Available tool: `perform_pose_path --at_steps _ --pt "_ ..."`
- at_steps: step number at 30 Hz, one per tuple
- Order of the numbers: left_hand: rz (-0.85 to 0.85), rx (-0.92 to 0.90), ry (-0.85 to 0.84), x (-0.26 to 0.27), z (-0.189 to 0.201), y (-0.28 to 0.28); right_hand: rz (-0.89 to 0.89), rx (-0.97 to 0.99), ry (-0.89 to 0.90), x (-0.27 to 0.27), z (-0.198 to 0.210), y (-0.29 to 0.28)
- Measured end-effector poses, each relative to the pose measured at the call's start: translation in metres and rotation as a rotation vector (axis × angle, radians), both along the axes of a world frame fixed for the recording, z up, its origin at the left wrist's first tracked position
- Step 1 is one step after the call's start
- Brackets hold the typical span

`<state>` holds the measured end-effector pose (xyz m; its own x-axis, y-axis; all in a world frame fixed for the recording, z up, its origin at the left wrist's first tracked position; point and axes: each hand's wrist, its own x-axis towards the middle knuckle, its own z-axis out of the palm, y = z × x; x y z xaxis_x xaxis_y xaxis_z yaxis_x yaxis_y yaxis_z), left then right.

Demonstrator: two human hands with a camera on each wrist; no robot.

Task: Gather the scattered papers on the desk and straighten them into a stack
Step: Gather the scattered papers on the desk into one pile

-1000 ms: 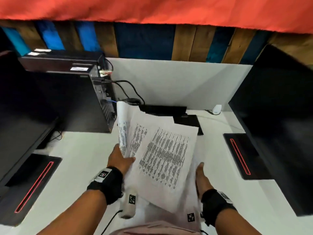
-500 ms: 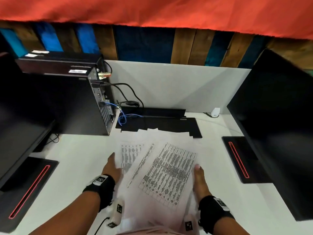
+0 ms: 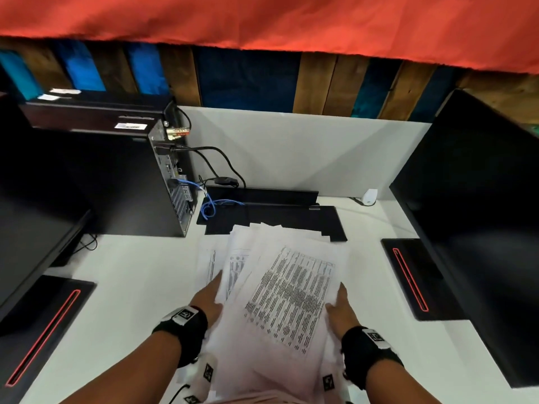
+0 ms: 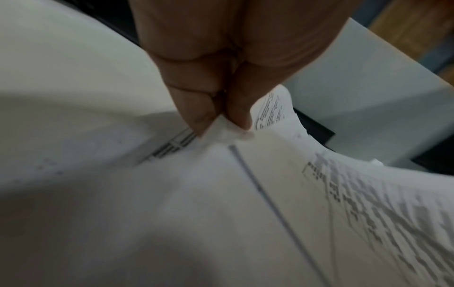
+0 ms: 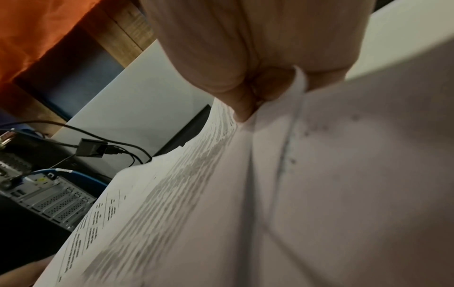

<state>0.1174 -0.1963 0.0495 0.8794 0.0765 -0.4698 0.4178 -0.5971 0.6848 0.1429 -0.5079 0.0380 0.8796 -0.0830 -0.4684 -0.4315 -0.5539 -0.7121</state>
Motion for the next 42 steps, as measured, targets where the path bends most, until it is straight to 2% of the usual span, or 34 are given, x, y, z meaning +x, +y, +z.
perform_pose_path --at_steps 2,4,7,9,13,16,19,22,24,26,30,35,37,39,42 --pt "-0.045 -0.014 0.043 0.002 0.003 -0.008 0.134 -0.016 0.014 0.005 0.006 0.001" --pt "-0.003 -0.02 0.071 0.006 0.007 -0.013 0.192 -0.006 0.04 0.009 0.009 -0.002" --pt "0.249 -0.035 0.023 0.011 0.01 -0.016 0.113 0.011 0.031 0.013 0.011 -0.002" --pt "0.311 -0.052 -0.006 0.012 0.008 -0.022 0.075 0.016 0.028 0.012 0.009 0.006" --pt "0.169 -0.04 0.028 0.004 0.01 -0.054 0.101 -0.012 0.029 0.004 0.002 0.023" --pt "0.134 -0.109 0.002 0.003 0.014 -0.068 0.038 0.065 0.027 0.004 0.002 0.023" --pt "0.173 -0.108 -0.036 0.004 0.01 -0.056 -0.042 0.063 0.035 0.007 0.0 0.013" --pt "0.31 -0.161 -0.054 0.002 0.009 -0.038 -0.086 -0.016 0.038 0.012 -0.002 0.007" --pt "0.345 -0.148 -0.074 0.003 0.012 -0.03 -0.092 -0.054 0.05 0.016 0.0 0.006" --pt "0.328 -0.126 -0.083 0.006 0.014 -0.022 -0.087 -0.065 0.045 0.019 0.006 0.004" --pt "0.167 -0.096 -0.03 0.014 0.017 -0.023 -0.068 -0.052 0.018 0.023 0.016 0.009" --pt "0.282 -0.17 0.025 0.016 0.011 -0.058 -0.16 0.093 -0.005 0.017 0.022 0.03" --pt "0.193 -0.172 0.094 0.013 0.013 -0.07 -0.19 0.119 0.01 0.019 0.022 0.035" --pt "0.072 -0.121 0.159 0.013 0.014 -0.075 -0.144 0.11 0.032 0.019 0.021 0.039" --pt "0.157 0.133 0.146 0.021 0.011 -0.057 -0.151 0.064 0.055 0.02 0.018 0.037"
